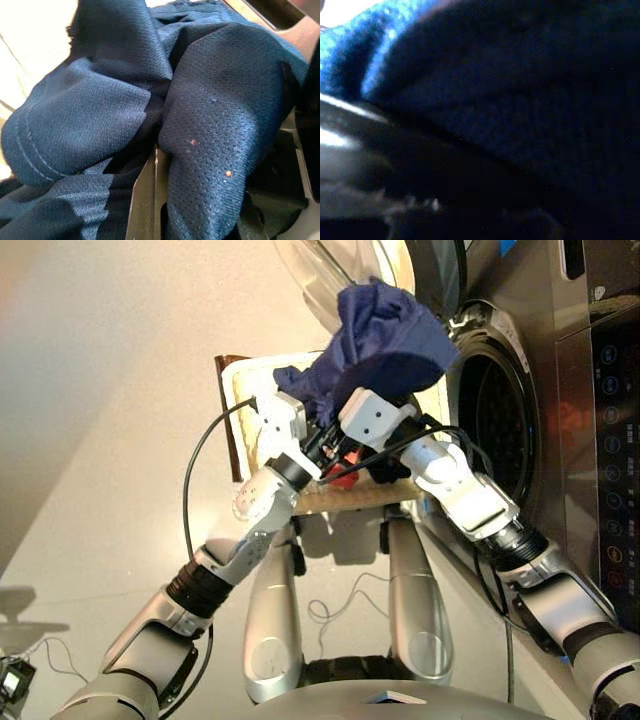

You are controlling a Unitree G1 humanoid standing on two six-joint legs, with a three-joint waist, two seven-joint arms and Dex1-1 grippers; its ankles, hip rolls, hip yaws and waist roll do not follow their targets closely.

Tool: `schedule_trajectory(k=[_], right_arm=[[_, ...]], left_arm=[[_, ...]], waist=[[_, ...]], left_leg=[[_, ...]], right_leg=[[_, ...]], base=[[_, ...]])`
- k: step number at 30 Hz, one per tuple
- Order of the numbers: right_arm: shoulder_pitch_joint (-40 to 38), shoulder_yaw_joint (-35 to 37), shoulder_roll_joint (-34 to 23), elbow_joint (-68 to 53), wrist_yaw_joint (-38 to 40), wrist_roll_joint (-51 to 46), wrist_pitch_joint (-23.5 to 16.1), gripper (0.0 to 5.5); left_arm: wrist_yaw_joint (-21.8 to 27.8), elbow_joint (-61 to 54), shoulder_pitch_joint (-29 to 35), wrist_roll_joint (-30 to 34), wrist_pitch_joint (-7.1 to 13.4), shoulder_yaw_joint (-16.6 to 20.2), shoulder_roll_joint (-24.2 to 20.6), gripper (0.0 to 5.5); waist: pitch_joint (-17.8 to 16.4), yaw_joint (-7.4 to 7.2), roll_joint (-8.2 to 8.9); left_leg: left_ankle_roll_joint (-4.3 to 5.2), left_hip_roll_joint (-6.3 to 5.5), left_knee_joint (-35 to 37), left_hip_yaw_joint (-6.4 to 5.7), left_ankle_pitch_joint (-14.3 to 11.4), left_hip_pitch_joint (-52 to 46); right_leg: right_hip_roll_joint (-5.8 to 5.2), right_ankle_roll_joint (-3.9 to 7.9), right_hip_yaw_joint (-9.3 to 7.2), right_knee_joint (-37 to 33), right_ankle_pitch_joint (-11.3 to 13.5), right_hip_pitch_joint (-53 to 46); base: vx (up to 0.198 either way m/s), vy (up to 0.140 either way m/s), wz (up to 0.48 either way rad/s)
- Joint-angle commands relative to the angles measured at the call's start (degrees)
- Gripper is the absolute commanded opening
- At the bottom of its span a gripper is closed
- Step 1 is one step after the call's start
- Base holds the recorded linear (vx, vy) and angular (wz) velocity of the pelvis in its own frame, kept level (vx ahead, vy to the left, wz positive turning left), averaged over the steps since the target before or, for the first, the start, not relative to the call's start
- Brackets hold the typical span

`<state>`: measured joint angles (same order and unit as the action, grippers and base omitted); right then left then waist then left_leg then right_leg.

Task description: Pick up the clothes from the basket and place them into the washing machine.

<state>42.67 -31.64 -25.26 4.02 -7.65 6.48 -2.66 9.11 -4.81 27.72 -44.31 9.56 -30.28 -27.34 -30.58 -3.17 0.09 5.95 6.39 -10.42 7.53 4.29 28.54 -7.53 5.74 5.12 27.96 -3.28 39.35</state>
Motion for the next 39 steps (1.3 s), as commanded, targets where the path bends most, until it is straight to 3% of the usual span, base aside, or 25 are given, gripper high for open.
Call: schedule_trajectory(k=[1,4,5,6,7,11,12,14,22,31,39], right_arm=[[8.70,0.26,2.22,-5.60,1.98,-3.58,-4.74,5.50],[8.06,1.02,1.99,-6.08,2.52,-4.17,-5.05,5.50],[7.76,1.14,1.79,-6.16,2.59,-4.03,-5.04,1.88],[7.53,1.27,1.53,-6.23,2.81,-3.68,-5.16,0.15],[7.30,1.49,1.20,-6.45,3.09,-3.14,-5.42,0.00],[5.22,2.62,0.06,-7.14,4.64,-2.62,-7.08,0.00],[3.99,3.08,0.05,-6.97,5.00,-3.67,-7.56,0.00],[1.44,4.09,-0.19,-7.49,6.59,-3.85,-8.80,0.00],[-8.28,7.30,-1.93,-5.45,12.63,1.55,-10.36,0.00],[-9.54,11.46,-0.57,11.46,25.98,9.30,-7.54,0.00],[-9.82,17.97,1.32,27.08,36.65,2.88,-7.31,0.00]], left_arm=[[2.41,-5.21,-0.16,-0.17,0.91,-2.54,-0.38,0.00],[1.93,-5.18,-0.57,0.05,1.02,-2.14,-0.31,0.00],[1.77,-5.15,-0.58,0.25,1.10,-2.02,-0.31,0.00],[1.66,-5.12,-0.69,0.45,1.15,-1.93,-0.35,0.00],[1.47,-5.17,-0.71,0.60,1.32,-1.85,-0.33,0.00],[0.96,-5.33,-1.00,0.92,2.03,-1.50,0.11,0.13],[0.78,-5.32,-1.06,0.92,2.33,-1.28,0.24,1.53],[0.25,-5.72,-1.38,1.13,2.89,-0.77,0.13,5.50],[-2.64,-6.47,-2.41,3.54,5.34,1.30,-0.51,5.50],[-3.16,-7.44,-1.94,1.50,6.10,0.15,-0.46,5.50],[-4.82,-7.21,-0.93,0.03,7.48,-0.90,0.57,5.50]], waist=[[0.78,-0.70,-0.30],[0.78,-0.68,-0.31],[0.78,-0.70,-0.32],[0.78,-0.67,-0.35],[0.78,-0.67,-0.35],[0.78,-0.56,-0.59],[0.78,-0.53,-0.68],[0.78,-0.52,-0.85],[0.78,-0.73,-1.37],[0.78,-0.16,-2.44],[0.78,0.27,-2.90]], left_leg=[[-1.75,-0.70,-5.73,-0.17,-4.07,1.08],[-1.76,-0.68,-5.76,-0.31,-4.07,1.24],[-1.75,-0.67,-5.74,-0.34,-4.05,1.24],[-1.74,-0.67,-5.77,-0.35,-4.04,1.25],[-1.74,-0.65,-5.77,-0.32,-4.04,1.29],[-1.81,-0.71,-5.83,-0.45,-4.01,1.47],[-1.80,-0.72,-5.85,-0.48,-3.97,1.54],[-1.85,-0.74,-5.89,-0.61,-3.97,1.72],[-2.05,-0.94,-5.94,-0.84,-3.95,2.00],[-2.21,-1.15,-6.01,-1.01,-3.95,2.18],[-2.11,-1.62,-6.44,-1.66,-4.06,2.78]], right_leg=[[1.09,0.99,-1.16,-11.12,6.13,-5.23],[1.06,0.96,-1.20,-11.04,6.09,-5.12],[1.07,0.95,-1.24,-11.06,6.06,-5.12],[1.06,0.94,-1.28,-11.00,6.03,-5.12],[1.08,0.96,-1.33,-11.03,6.00,-5.11],[1.14,1.00,-1.37,-10.92,5.98,-4.86],[1.08,1.06,-1.45,-10.93,6.03,-4.83],[1.03,1.14,-1.48,-10.84,6.05,-4.65],[0.97,1.40,-1.54,-10.59,5.86,-4.45],[0.80,1.62,-1.73,-10.59,5.92,-4.34],[0.57,1.84,-2.08,-10.13,5.56,-4.23]], base=[[0.000,0.000,0.000],[0.000,0.000,0.000],[0.000,0.000,0.000],[0.000,0.000,0.000],[0.000,0.000,0.000],[0.000,0.000,0.000],[0.000,0.000,0.000],[0.000,0.000,0.000],[0.000,0.000,0.000],[0.000,0.000,0.000],[0.000,0.000,0.000]])
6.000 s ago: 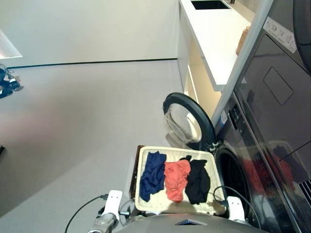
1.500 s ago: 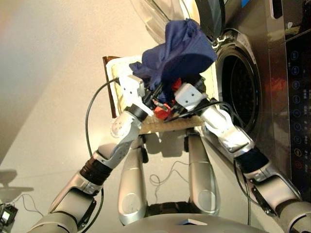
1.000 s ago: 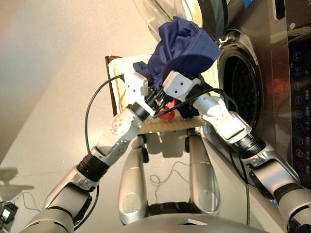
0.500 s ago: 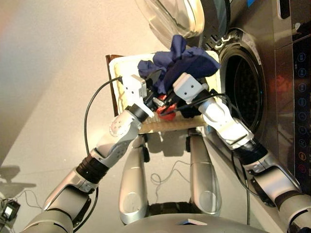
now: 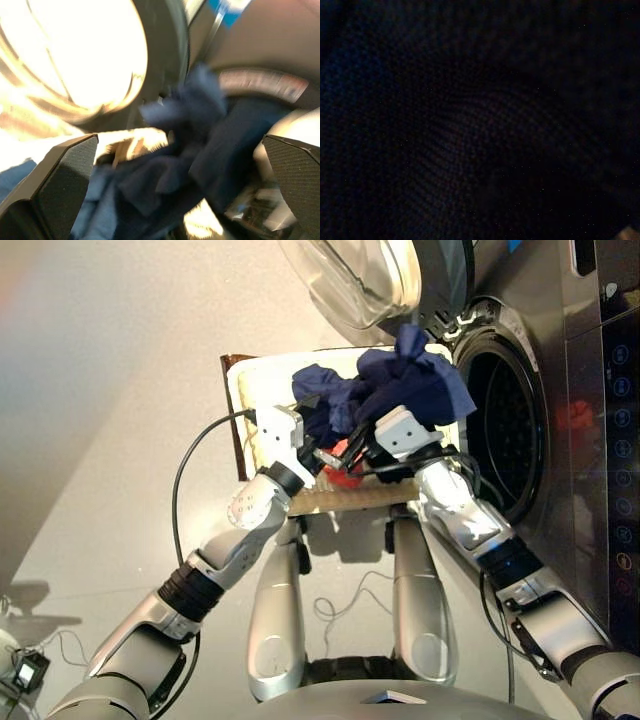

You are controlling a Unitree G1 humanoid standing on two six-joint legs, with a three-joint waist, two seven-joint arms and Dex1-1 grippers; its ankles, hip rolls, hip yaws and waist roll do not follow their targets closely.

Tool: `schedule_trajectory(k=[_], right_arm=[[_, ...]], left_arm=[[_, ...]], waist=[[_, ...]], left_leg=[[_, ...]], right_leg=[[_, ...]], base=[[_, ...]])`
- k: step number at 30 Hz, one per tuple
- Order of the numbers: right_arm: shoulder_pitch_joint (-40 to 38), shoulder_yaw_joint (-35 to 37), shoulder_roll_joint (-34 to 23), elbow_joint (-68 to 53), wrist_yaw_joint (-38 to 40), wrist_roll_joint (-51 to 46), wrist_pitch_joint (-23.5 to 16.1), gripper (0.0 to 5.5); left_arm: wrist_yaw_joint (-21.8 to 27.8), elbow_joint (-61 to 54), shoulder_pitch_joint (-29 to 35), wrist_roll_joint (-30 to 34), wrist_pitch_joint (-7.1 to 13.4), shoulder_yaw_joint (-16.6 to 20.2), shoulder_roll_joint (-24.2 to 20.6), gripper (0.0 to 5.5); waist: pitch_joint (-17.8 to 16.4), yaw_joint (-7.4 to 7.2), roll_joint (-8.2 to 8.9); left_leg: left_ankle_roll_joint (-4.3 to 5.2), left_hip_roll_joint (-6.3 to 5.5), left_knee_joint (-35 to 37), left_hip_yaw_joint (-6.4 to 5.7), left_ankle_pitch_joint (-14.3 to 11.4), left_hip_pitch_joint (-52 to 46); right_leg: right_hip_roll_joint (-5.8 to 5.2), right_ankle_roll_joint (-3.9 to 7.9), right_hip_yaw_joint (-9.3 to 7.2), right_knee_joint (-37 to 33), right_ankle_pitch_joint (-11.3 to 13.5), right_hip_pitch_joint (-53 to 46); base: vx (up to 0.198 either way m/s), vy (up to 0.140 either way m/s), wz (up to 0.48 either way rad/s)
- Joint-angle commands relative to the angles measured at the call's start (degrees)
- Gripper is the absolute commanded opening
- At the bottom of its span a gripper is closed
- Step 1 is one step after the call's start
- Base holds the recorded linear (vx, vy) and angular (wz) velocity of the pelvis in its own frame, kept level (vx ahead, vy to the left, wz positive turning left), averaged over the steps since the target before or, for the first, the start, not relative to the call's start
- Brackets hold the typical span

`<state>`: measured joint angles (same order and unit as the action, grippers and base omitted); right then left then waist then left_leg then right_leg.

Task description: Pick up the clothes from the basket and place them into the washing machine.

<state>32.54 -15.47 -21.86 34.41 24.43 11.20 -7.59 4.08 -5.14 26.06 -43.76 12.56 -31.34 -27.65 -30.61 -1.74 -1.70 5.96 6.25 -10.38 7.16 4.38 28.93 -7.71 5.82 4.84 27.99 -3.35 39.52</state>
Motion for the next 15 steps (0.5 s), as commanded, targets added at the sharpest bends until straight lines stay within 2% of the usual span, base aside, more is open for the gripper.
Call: schedule_trajectory(k=[1,4,9,15], right_arm=[[0.27,2.79,-2.30,-1.54,6.39,-2.62,-2.56,0.00],[0.62,4.86,-2.24,2.53,9.12,-4.88,-2.88,0.00],[3.01,9.43,-2.29,12.77,14.99,-13.90,-4.46,0.00],[5.62,10.81,-4.16,19.51,17.40,-19.76,-5.05,0.00]], left_arm=[[-0.47,-6.55,0.37,-0.01,4.80,0.37,1.56,5.50],[-1.66,-6.20,-0.53,0.59,5.55,0.82,2.65,5.50],[-5.29,-5.24,-2.68,1.61,7.15,0.84,5.36,5.50],[-7.92,-4.79,-2.84,1.74,8.00,0.28,6.98,5.50]], waist=[[0.82,-1.13,-1.19],[0.82,-0.99,-1.31],[0.82,-0.36,-1.41],[0.82,0.23,-1.71]], left_leg=[[-2.12,-1.59,-6.47,-1.40,-4.16,2.45],[-2.12,-1.82,-6.44,-1.60,-4.22,2.51],[-2.17,-2.13,-7.45,-1.86,-4.79,3.81],[-2.06,-2.35,-9.66,-2.18,-5.51,6.76]], right_leg=[[0.66,1.77,-1.87,-10.11,5.51,-4.42],[0.46,1.80,-2.06,-10.05,5.43,-4.49],[0.33,1.71,-2.06,-9.33,4.99,-3.52],[0.19,1.67,-2.23,-7.45,4.28,-1.09]], base=[[0.000,0.000,0.000],[0.000,0.000,0.000],[0.000,0.000,0.000],[0.000,0.000,0.000]])
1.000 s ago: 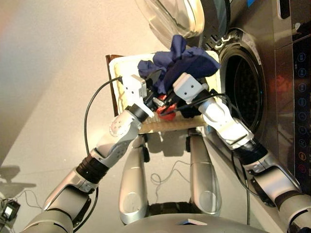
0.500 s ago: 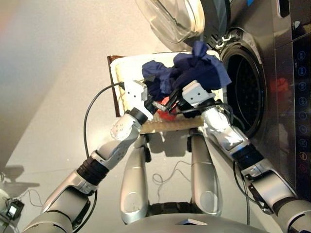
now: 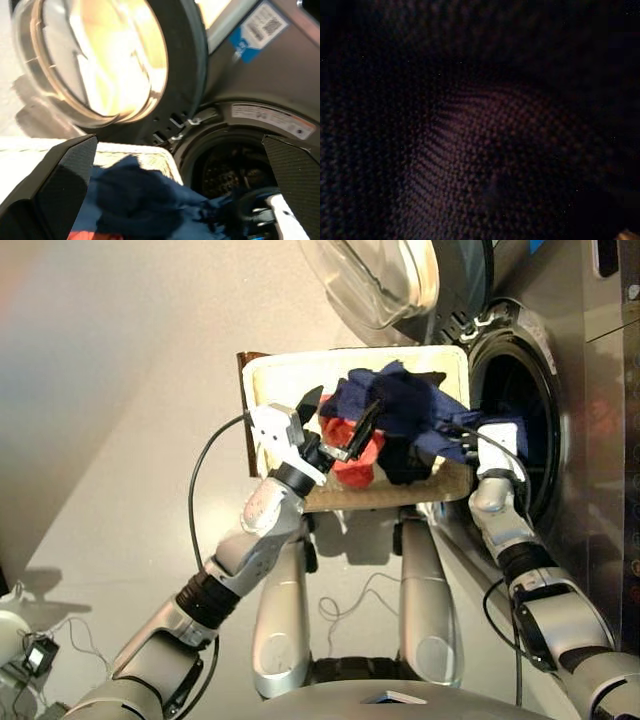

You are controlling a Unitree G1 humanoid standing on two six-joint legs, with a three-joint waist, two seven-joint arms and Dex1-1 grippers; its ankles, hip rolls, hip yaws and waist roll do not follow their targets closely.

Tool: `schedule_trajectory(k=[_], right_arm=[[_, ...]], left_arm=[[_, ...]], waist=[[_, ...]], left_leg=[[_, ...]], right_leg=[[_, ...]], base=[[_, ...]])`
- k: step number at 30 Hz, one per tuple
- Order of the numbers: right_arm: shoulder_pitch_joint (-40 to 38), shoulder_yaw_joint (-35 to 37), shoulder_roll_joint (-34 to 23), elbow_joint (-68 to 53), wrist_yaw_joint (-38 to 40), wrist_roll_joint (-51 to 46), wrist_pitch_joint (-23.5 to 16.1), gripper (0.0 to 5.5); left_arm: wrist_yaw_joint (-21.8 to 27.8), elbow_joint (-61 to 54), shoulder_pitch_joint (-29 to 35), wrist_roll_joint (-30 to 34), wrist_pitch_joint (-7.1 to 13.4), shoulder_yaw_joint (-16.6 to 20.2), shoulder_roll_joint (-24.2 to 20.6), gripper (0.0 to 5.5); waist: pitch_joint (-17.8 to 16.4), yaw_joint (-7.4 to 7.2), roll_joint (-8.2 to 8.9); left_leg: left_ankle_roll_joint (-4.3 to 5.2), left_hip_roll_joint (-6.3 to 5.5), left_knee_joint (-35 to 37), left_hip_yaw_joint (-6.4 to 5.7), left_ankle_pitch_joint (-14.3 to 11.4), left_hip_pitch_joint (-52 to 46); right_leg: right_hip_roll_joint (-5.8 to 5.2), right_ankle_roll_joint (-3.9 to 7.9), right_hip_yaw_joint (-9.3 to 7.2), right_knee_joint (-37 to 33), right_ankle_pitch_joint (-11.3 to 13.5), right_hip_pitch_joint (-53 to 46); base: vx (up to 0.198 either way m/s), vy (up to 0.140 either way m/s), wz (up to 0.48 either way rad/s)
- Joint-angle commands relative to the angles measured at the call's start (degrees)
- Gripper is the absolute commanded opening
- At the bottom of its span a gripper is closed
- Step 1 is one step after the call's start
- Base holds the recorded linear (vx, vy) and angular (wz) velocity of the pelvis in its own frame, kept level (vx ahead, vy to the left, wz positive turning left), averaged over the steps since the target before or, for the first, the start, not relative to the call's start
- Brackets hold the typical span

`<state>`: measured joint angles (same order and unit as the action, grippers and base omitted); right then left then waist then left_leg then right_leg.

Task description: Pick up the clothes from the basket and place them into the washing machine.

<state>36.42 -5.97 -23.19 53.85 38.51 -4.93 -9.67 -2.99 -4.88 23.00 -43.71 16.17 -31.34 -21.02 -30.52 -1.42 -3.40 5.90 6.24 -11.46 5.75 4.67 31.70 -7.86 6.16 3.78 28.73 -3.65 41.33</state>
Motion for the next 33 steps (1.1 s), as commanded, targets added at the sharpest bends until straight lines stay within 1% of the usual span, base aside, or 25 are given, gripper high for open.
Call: schedule_trajectory(k=[1,5,8,9,10,12,13,14,15,16,17,21,22,23,24,26,27,28,29,30,31,33], right_arm=[[1.93,1.28,-2.92,0.24,3.27,-3.71,-3.05,0.00],[5.33,3.35,-6.48,6.36,4.82,-9.20,-3.23,0.00],[7.63,4.51,-9.86,9.29,4.90,-12.95,-3.41,0.00],[7.88,4.46,-10.00,9.50,4.78,-13.08,-3.49,0.00],[9.41,5.35,-12.61,10.93,4.93,-15.57,-3.75,0.00],[10.39,5.72,-13.96,11.89,4.54,-17.27,-4.18,0.00],[11.16,6.23,-15.66,12.13,4.71,-18.72,-4.68,0.00],[12.09,6.88,-17.50,12.24,4.88,-20.64,-4.99,0.00],[12.09,6.81,-17.62,12.41,4.75,-20.77,-5.04,0.00],[13.47,6.97,-20.02,12.26,4.93,-22.69,-5.71,0.00],[14.20,6.92,-21.12,12.25,4.73,-23.25,-5.67,0.00],[16.94,7.20,-25.64,10.93,4.48,-26.50,-6.84,0.00],[17.55,7.40,-26.91,10.62,4.39,-27.47,-7.20,0.00],[17.70,7.32,-27.02,10.75,4.28,-27.57,-7.24,0.00],[18.35,7.48,-28.08,10.35,4.14,-28.42,-7.77,0.00],[19.79,8.74,-29.84,8.66,2.69,-33.55,-10.37,0.06],[19.91,8.63,-29.95,8.91,2.39,-33.85,-10.51,0.32],[20.70,9.63,-31.75,7.72,1.54,-37.34,-12.30,0.78],[21.16,10.18,-32.51,7.15,0.82,-38.90,-13.63,0.78],[21.15,10.17,-32.56,7.32,0.55,-39.15,-13.76,0.22],[22.22,11.82,-34.10,7.51,0.60,-43.10,-15.59,0.00],[23.18,13.62,-35.68,8.17,-0.09,-47.71,-17.31,0.00]], left_arm=[[-0.86,-5.04,0.33,1.68,4.40,0.31,0.38,5.50],[-2.01,-5.62,0.70,1.74,4.70,-0.71,0.58,5.50],[-2.23,-6.10,0.59,1.57,4.54,-0.91,0.24,5.50],[-2.25,-6.13,0.71,1.57,4.53,-0.88,0.28,5.50],[-2.26,-6.72,0.08,1.13,4.55,-1.10,0.10,5.50],[-2.19,-6.82,0.04,1.04,4.23,-1.28,0.17,5.50],[-2.30,-7.08,-0.26,1.11,4.24,-1.55,0.11,5.50],[-2.32,-7.29,-0.55,1.33,3.96,-1.63,-0.17,5.50],[-2.34,-7.31,-0.60,1.35,3.94,-1.70,-0.10,5.50],[-2.56,-7.42,-0.53,1.65,3.90,-1.63,-0.44,5.50],[-2.64,-7.59,-0.46,1.75,3.87,-1.61,-0.60,5.50],[-3.15,-7.70,-0.52,1.65,3.79,-0.89,-1.21,5.50],[-3.32,-7.66,-0.52,1.69,3.83,-0.74,-1.38,5.50],[-3.34,-7.66,-0.44,1.70,3.83,-0.73,-1.34,5.50],[-3.33,-7.76,-0.52,1.69,3.84,-0.63,-1.53,5.50],[-3.66,-7.95,-0.42,1.84,4.00,0.17,-1.99,5.50],[-3.68,-7.99,-0.41,1.85,3.98,0.20,-2.00,5.50],[-3.55,-8.49,-0.66,1.80,4.17,1.03,-2.51,5.50],[-3.34,-8.85,-0.89,1.62,4.20,1.47,-2.77,5.50],[-3.31,-8.90,-0.93,1.59,4.17,1.49,-2.82,5.50],[-3.27,-9.58,-1.30,0.85,4.41,2.05,-3.44,5.50],[-3.34,-10.19,-1.50,0.30,4.29,2.83,-3.93,5.50]], waist=[[0.73,-0.10,-0.08],[0.73,0.67,-0.51],[0.73,1.31,-1.02],[0.73,1.34,-1.09],[0.73,1.78,-1.51],[0.73,1.92,-1.66],[0.73,2.05,-1.83],[0.73,2.14,-2.09],[0.73,2.24,-2.17],[0.73,2.33,-2.18],[0.73,2.38,-2.21],[0.73,2.03,-1.89],[0.73,1.86,-1.72],[0.73,1.88,-1.74],[0.73,1.83,-1.62],[0.73,1.40,-1.27],[0.73,1.41,-1.25],[0.73,1.11,-0.97],[0.73,0.97,-0.88],[0.73,0.99,-0.84],[0.73,0.79,-0.75],[0.73,0.52,-0.60]], left_leg=[[-2.00,-2.32,-8.83,-0.81,-5.91,4.25],[-1.95,-2.20,-12.58,-1.01,-7.18,8.23],[-1.80,-1.93,-15.45,-1.27,-8.08,11.69],[-1.80,-1.88,-15.86,-1.29,-8.24,12.08],[-1.75,-1.82,-17.79,-1.21,-8.83,14.28],[-1.74,-1.65,-19.45,-1.21,-9.33,16.05],[-1.73,-1.65,-20.50,-1.18,-9.64,17.37],[-1.71,-1.40,-21.54,-1.04,-9.86,19.09],[-1.65,-1.29,-22.19,-1.04,-10.60,19.11],[-1.65,-1.06,-23.42,-0.83,-10.87,20.64],[-1.61,-0.94,-23.90,-0.85,-11.03,21.32],[-1.51,-0.44,-25.36,-0.39,-11.56,23.39],[-1.47,-0.48,-25.77,-0.44,-11.70,23.80],[-1.47,-0.47,-25.90,-0.40,-11.76,23.94],[-1.41,-0.41,-26.18,-0.51,-11.90,24.26],[-1.25,-0.13,-26.42,-0.44,-12.13,24.53],[-1.25,-0.12,-26.45,-0.41,-12.14,24.57],[-1.14,-0.03,-26.26,-0.38,-12.26,24.37],[-1.07,-0.02,-26.29,-0.27,-12.34,24.27],[-1.07,-0.02,-26.31,-0.24,-12.36,24.27],[-0.91,0.04,-26.13,-0.21,-12.49,23.92],[-0.81,0.16,-25.99,-0.04,-12.54,23.60]], right_leg=[[0.36,1.33,-1.19,-8.02,4.53,-2.70],[0.43,0.94,-1.20,-4.63,3.31,0.95],[0.40,0.86,-0.98,-1.82,2.44,4.27],[0.44,0.85,-0.96,-1.49,2.33,4.63],[0.41,0.71,-0.72,0.50,1.70,6.84],[0.52,0.67,-0.61,1.82,1.42,8.52],[0.45,0.67,-0.51,2.65,1.28,9.83],[0.45,0.61,-0.08,3.79,1.14,11.78],[0.52,0.63,-0.04,4.44,0.46,11.83],[0.51,0.59,0.04,5.66,0.26,13.55],[0.51,0.63,0.10,6.00,0.25,14.32],[0.62,0.56,0.35,7.42,0.03,16.79],[0.75,0.53,0.55,7.87,-0.12,17.30],[0.77,0.54,0.61,8.03,-0.17,17.47],[0.78,0.52,0.72,8.19,-0.27,17.83],[0.93,0.50,0.78,8.45,-0.45,18.12],[0.94,0.50,0.81,8.49,-0.46,18.18],[1.12,0.51,0.88,8.41,-0.50,18.29],[1.19,0.50,0.92,8.46,-0.59,18.26],[1.20,0.50,0.96,8.50,-0.61,18.28],[1.24,0.51,1.03,8.45,-0.75,18.06],[1.34,0.55,1.20,8.32,-0.68,17.97]], base=[[0.000,0.000,0.000],[0.000,0.000,0.000],[0.000,0.000,0.000],[0.000,0.000,0.000],[0.000,0.000,0.000],[0.000,0.000,0.000],[0.000,0.000,0.000],[0.000,0.000,0.000],[0.000,0.000,0.000],[0.000,0.000,0.000],[0.000,0.000,0.000],[0.000,0.000,0.000],[0.000,0.000,0.000],[0.000,0.000,0.000],[0.000,0.000,0.000],[0.000,0.000,0.000],[0.000,0.000,0.000],[0.000,0.000,0.000],[0.000,0.000,0.000],[0.000,0.000,0.000],[0.000,0.000,0.000],[0.000,0.000,0.000]])
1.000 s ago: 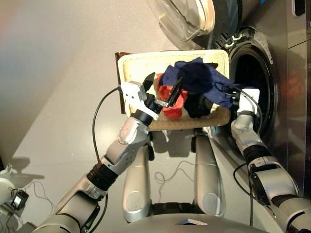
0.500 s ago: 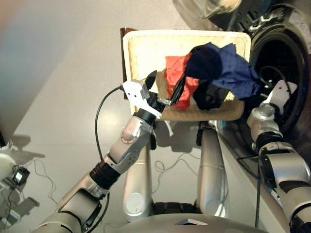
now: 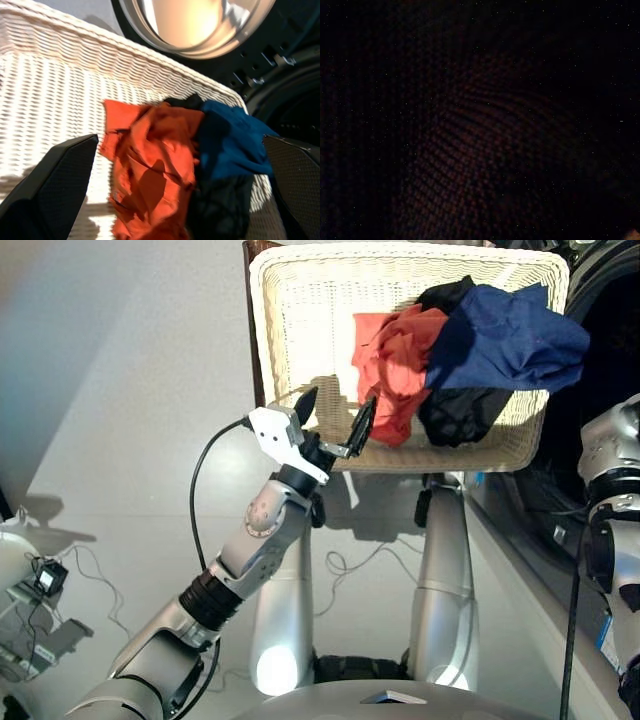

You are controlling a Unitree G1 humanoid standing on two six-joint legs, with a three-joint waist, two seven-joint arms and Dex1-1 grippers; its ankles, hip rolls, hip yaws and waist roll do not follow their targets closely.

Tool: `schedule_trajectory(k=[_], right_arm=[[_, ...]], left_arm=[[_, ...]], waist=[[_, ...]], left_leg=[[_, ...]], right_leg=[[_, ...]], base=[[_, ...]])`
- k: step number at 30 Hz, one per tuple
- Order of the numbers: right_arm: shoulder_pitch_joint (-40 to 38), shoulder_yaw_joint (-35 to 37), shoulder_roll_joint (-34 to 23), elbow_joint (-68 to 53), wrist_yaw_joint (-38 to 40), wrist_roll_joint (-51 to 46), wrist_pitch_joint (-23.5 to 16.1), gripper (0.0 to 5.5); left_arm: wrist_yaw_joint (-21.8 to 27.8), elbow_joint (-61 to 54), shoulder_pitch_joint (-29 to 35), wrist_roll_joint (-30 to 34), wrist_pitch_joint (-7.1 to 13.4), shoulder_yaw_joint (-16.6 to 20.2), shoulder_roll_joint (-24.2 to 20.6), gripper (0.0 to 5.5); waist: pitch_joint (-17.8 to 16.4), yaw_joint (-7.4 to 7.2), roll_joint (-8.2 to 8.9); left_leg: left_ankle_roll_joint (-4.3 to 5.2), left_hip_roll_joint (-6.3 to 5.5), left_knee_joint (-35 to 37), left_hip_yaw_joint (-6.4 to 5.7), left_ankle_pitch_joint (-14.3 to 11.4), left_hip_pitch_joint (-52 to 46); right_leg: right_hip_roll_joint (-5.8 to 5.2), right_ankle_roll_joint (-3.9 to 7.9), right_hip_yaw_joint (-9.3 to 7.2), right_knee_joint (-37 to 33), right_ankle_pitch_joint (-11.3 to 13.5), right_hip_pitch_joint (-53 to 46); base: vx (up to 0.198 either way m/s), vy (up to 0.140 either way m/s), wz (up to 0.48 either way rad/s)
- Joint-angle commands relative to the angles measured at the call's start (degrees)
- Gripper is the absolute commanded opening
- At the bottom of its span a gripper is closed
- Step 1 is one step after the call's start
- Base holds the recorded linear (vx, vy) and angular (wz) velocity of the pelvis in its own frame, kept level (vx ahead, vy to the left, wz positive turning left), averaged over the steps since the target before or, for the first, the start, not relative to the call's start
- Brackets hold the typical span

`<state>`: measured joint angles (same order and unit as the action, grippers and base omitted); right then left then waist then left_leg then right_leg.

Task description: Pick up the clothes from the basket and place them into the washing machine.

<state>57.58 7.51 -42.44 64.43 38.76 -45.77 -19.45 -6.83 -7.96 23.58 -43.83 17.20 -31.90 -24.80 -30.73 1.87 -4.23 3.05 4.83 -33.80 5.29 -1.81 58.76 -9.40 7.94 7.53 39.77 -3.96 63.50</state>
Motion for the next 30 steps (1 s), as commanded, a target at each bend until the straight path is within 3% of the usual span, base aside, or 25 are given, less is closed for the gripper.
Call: schedule_trajectory(k=[1,9,10,11,18,23,30], right_arm=[[2.03,0.13,-16.58,-2.12,-0.73,-7.25,-7.62,0.00],[2.25,2.84,-19.77,1.16,-0.04,-12.93,-8.61,0.00],[1.77,2.99,-19.59,1.76,-0.15,-13.46,-8.52,1.32],[1.59,3.10,-19.28,2.08,-0.54,-14.06,-8.35,5.50],[0.87,1.86,-14.43,1.22,-4.06,-16.24,-8.19,5.50],[-6.85,-2.64,-0.59,-14.27,-7.83,-10.17,-9.51,5.50],[-22.20,-12.48,14.57,-35.86,-13.78,5.28,-5.82,5.50]], left_arm=[[0.49,-7.18,-2.09,0.39,3.22,3.34,-0.19,5.50],[0.00,-8.81,-2.54,-0.01,2.85,4.97,-1.34,5.50],[-0.16,-8.80,-2.37,-0.12,2.87,5.01,-1.53,5.50],[-0.28,-8.79,-2.23,-0.15,2.89,5.07,-1.62,5.50],[-0.52,-8.85,-2.04,-0.70,2.74,4.68,-1.07,5.50],[-0.68,-8.06,-1.30,-0.22,2.82,4.87,1.40,5.50],[-0.52,-5.78,-2.72,1.68,2.60,5.90,3.35,5.50]], waist=[[0.94,-2.68,0.28],[0.94,-3.46,0.85],[0.94,-3.49,0.76],[0.94,-3.43,0.60],[0.94,-3.23,0.69],[0.94,-4.05,1.15],[0.94,-4.91,2.81]], left_leg=[[2.04,1.59,-3.62,0.46,-6.07,-3.51],[1.99,1.76,-3.51,0.93,-6.23,-4.46],[1.97,1.75,-3.62,1.04,-6.29,-4.57],[1.92,1.74,-3.56,1.12,-6.30,-4.72],[1.70,1.78,-3.16,1.58,-6.84,-5.69],[1.49,1.84,-2.41,2.15,-6.45,-5.93],[1.19,1.75,-1.52,2.11,-5.45,-6.79]], right_leg=[[2.90,-1.23,-2.50,-2.73,-0.38,-4.20],[3.22,-1.22,-2.07,-3.29,-0.04,-5.08],[3.19,-1.26,-2.09,-3.34,0.04,-5.22],[3.24,-1.31,-2.04,-3.31,0.01,-5.27],[3.23,-1.40,-1.92,-3.75,-0.24,-6.11],[3.57,-1.60,-1.91,-4.63,0.24,-6.40],[3.82,-2.05,-2.24,-5.26,0.58,-7.63]], base=[[0.000,0.000,0.000],[0.000,0.000,0.000],[0.000,0.000,0.000],[0.000,0.000,0.000],[0.000,0.000,0.000],[0.000,0.000,0.000],[0.000,0.000,0.000]])
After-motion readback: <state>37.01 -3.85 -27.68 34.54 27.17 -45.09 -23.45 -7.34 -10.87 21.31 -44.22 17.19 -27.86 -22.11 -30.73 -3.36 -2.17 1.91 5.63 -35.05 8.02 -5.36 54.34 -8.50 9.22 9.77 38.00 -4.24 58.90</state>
